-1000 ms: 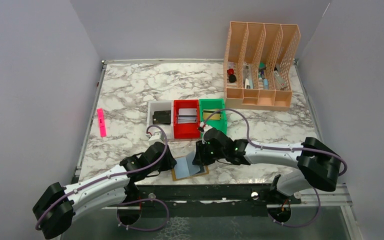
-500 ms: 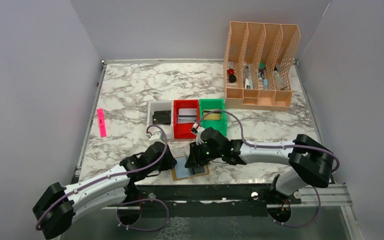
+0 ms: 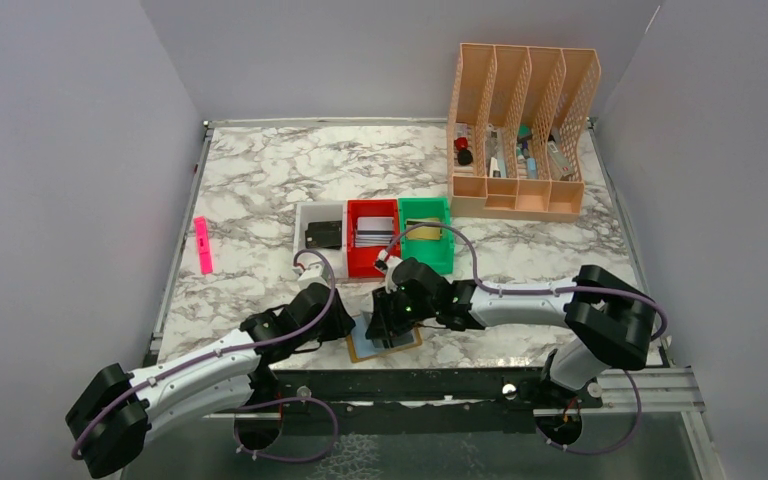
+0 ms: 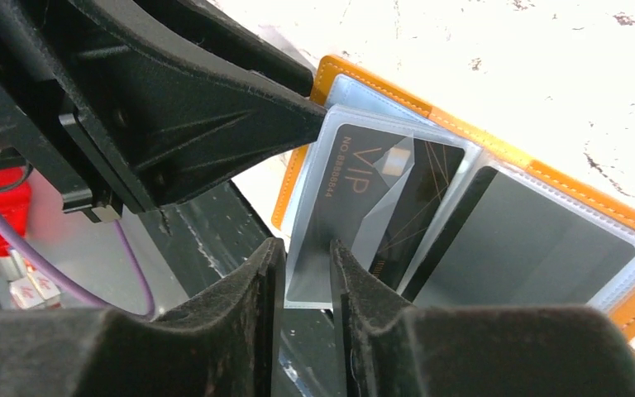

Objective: Take the credit cards out of the card holder

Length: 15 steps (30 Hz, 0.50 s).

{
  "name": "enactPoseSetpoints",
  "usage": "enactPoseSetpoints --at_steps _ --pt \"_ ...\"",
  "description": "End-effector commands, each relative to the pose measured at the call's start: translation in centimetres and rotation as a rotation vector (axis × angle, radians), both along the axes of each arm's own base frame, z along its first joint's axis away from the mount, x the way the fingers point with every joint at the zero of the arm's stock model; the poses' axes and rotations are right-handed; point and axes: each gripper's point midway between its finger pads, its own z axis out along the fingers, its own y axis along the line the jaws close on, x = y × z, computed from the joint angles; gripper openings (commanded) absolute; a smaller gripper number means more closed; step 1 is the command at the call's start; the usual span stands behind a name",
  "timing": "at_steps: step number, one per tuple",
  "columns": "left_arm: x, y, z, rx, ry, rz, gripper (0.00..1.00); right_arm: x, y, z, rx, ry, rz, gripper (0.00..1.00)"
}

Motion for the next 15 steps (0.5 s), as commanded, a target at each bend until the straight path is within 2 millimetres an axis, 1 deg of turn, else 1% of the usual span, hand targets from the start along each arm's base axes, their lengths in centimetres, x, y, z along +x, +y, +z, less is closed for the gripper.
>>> enactPoseSetpoints --at_steps 1,4,6,7,9,11,13,15 --pt "-0.2 -0.3 -0.2 -0.01 0.003 -0.018 0.35 0.7 -0.5 -0.5 -0.048 -0.041 -0.018 0.33" --pt "-0.2 -0.3 -0.3 -0.008 0.003 -0.019 0.35 0.0 -0.2 0.7 0.003 -0.047 0.031 0.37" --pt "-0.1 -0.3 -0.2 -0.013 0.001 -0.016 0.35 -0.9 0.3 2.1 0.075 -0.046 0.076 0.41" --pt "-0.1 -0.3 0.0 -0.017 -0.002 -0.013 0.36 -1.3 0.4 2.8 0.107 -0.044 0.1 0.44" --pt "0.0 -0.3 0.3 -0.028 -0.01 -0.003 0.4 -1.8 0.5 3.9 0.149 -0.05 0.127 0.45" --pt "0.2 -0.3 0.8 -0.039 -0.02 0.005 0.44 -1.7 0.1 4.5 0.158 -0.062 0.112 0.49" --pt "0.3 -0.1 1.2 -0.041 -0.03 0.015 0.46 -1.2 -0.4 4.5 0.141 -0.077 0.075 0.51" --pt "0.4 0.0 1.7 -0.046 -0.04 0.026 0.48 -0.5 -1.2 4.1 0.103 -0.094 0.023 0.52"
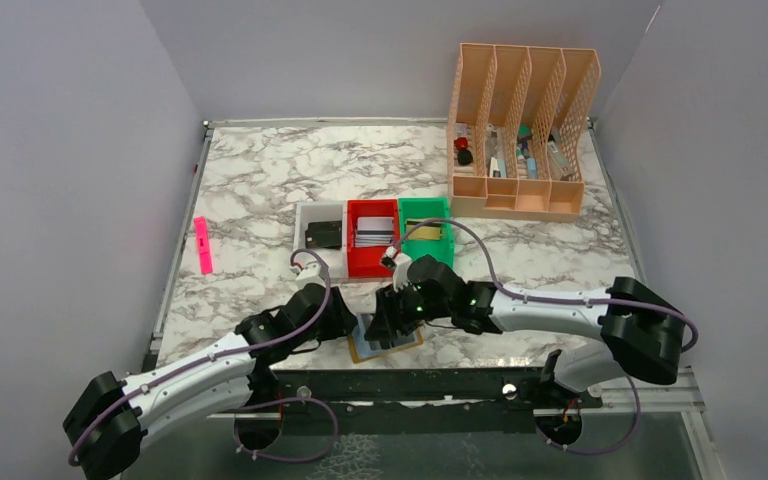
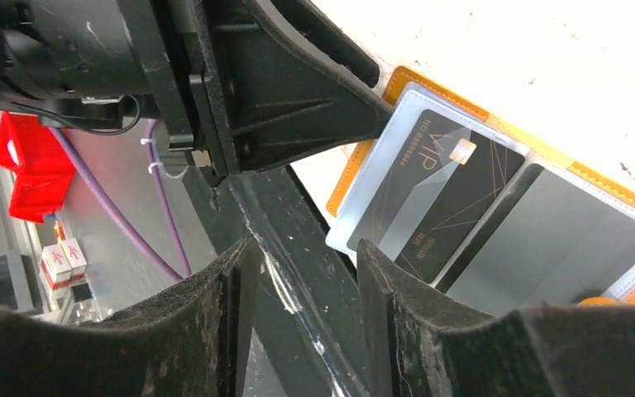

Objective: Take the credit cards out of the card holder

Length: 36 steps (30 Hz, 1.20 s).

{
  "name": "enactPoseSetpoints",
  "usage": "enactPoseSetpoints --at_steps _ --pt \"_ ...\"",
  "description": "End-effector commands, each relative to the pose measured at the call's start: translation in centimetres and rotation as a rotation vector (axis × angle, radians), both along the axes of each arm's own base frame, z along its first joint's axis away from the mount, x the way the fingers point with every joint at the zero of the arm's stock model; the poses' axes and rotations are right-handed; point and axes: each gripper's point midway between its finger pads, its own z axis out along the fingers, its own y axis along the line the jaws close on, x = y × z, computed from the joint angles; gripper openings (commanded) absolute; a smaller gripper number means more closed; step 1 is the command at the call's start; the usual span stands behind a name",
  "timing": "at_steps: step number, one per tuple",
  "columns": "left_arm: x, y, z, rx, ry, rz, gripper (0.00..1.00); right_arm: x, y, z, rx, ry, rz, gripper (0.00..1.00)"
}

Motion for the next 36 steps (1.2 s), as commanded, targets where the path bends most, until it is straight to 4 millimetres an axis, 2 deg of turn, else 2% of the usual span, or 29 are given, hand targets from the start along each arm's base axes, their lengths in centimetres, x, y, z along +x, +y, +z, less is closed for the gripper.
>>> enactPoseSetpoints --at_steps 1,4,7,18,21,27,36 --pt "0.3 0.3 1.2 -0.019 -0.025 0.028 0.5 0.9 -1.2 0.0 -0.029 -0.047 -0.074 0.53" --pt "0.4 0.5 1.8 -0.026 -0.035 0.041 0.52 1.9 -2.6 -1.6 -0.11 -0.052 -0.157 0.53" --pt "0.4 0.6 2.3 -0.034 -0.043 0.049 0.54 2.0 -3.3 -2.6 -0.143 -0.044 -0.188 0.54" --pt "0.3 0.2 3.3 -0.058 -0.053 0.027 0.55 2.4 -4.2 -3.9 -0.175 -0.013 -0.27 0.64" --pt "-0.2 -0.9 3.3 -0.092 -0.052 -0.042 0.49 2.1 -3.7 -4.0 -0.148 0.0 -0.251 0.61" --pt "-0.9 -3.3 3.4 -0.165 -0.044 -0.153 0.38 1.5 -2.8 -5.5 -0.15 0.048 -0.221 0.46" --pt "-1.7 -3.2 0.4 -0.086 0.041 -0.19 0.37 1.6 -3.1 -7.2 -0.182 0.073 -0.25 0.45"
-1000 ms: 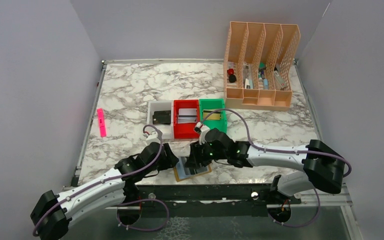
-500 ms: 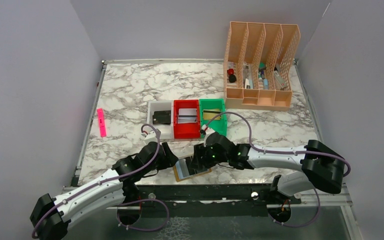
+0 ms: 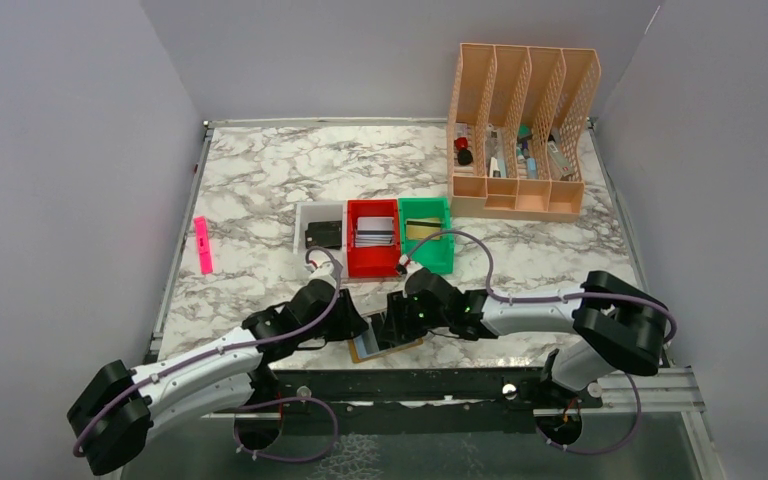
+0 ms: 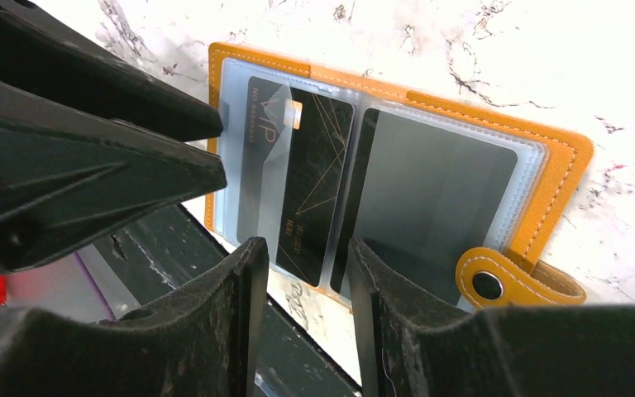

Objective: Take the credit cards out of the card holder

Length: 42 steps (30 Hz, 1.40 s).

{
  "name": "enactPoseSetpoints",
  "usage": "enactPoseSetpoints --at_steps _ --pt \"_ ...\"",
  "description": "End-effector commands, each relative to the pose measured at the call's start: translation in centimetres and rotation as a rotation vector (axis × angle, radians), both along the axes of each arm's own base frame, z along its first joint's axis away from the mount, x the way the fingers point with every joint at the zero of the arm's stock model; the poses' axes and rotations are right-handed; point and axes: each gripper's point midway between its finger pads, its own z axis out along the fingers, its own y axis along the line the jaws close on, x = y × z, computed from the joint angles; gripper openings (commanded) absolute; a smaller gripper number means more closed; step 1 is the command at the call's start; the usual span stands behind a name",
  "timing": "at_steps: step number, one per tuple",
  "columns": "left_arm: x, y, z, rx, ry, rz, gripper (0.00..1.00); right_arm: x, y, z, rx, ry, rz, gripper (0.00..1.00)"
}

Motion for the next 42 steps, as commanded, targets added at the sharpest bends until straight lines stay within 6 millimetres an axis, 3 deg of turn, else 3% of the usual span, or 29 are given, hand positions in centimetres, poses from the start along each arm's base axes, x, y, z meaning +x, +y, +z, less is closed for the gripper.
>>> enactPoseSetpoints --at_steps 1,7,16,29,35,42 --pt "-0.6 -0.4 -1.1 0.013 0.024 -0.053 0.37 -0.3 -0.2 -1.2 -0.015 0.022 -0.015 0.45" --pt "-0.8 0.3 -2.7 0.07 0.051 -0.043 0.34 -0.4 -0.5 -2.2 -0.027 0.056 -0.052 0.45" --pt "-1.2 0.8 -3.6 0.09 0.065 -0.048 0.29 -1.0 0.5 -2.0 0.043 0.106 -0.05 0.38" --pt "-1.2 0.9 -3.3 0.08 0.053 -0.046 0.27 -1.3 1.3 0.3 0.169 0.136 -0.046 0.12" --pt "-1.3 1.0 -3.2 0.078 0.048 -0.045 0.27 -1.2 0.7 -0.1 0.189 0.16 -0.068 0.03" --pt "-1.3 1.4 -3.6 0.094 0.05 -0.036 0.27 -0.9 -0.7 -0.5 0.188 0.168 -0.104 0.02"
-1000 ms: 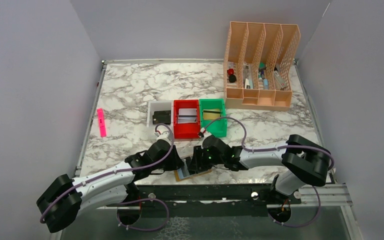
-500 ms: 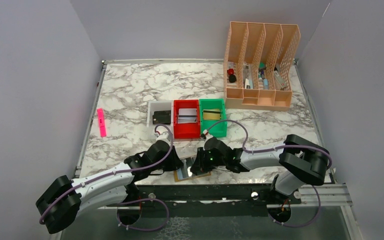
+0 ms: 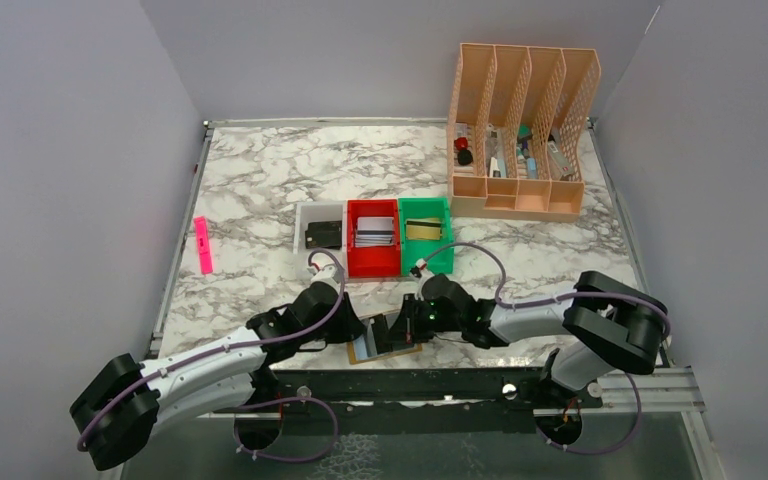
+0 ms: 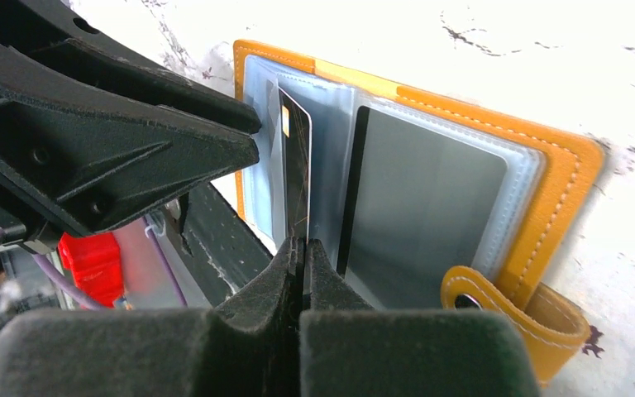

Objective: Take the credit cards out of the card holder

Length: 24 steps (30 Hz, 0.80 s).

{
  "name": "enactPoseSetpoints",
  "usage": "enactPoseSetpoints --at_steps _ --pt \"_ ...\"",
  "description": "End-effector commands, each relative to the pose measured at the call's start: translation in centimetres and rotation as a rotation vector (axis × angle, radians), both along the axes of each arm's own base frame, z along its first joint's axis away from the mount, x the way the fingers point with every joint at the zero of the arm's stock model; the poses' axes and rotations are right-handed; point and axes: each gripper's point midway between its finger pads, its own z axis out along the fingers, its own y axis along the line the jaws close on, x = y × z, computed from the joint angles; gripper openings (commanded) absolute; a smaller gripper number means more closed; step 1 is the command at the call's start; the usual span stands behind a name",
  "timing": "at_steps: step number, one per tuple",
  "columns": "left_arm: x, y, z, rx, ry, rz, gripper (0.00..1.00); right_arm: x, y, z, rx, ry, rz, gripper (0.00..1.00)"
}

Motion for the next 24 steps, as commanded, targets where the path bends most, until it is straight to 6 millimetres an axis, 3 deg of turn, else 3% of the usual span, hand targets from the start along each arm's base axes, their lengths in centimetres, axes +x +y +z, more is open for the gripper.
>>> enactPoseSetpoints --at_steps 1,6,15,18,24 --pt "-1.0 1.3 -1.7 0.064 0.036 -0.01 0.27 -0.1 -1.0 -0.2 -0.001 0.011 -0.013 0.02" --pt "-0.9 1.2 -1.7 0.066 0.036 -0.011 0.27 0.0 -1.3 -0.1 0.005 0.01 -0.019 0.06" --pt "-0.8 1.1 -1.6 0.065 0.036 -0.013 0.26 0.0 0.6 0.9 0.102 0.035 0.004 0.24" --pt "-0.9 1.1 -1.6 0.064 0.038 -0.013 0.25 0.0 1.0 0.9 0.112 0.043 0.003 0.24" --pt "-0.9 1.1 -1.7 0.065 0.038 -0.01 0.25 0.0 1.0 0.9 0.126 0.047 0.006 0.11"
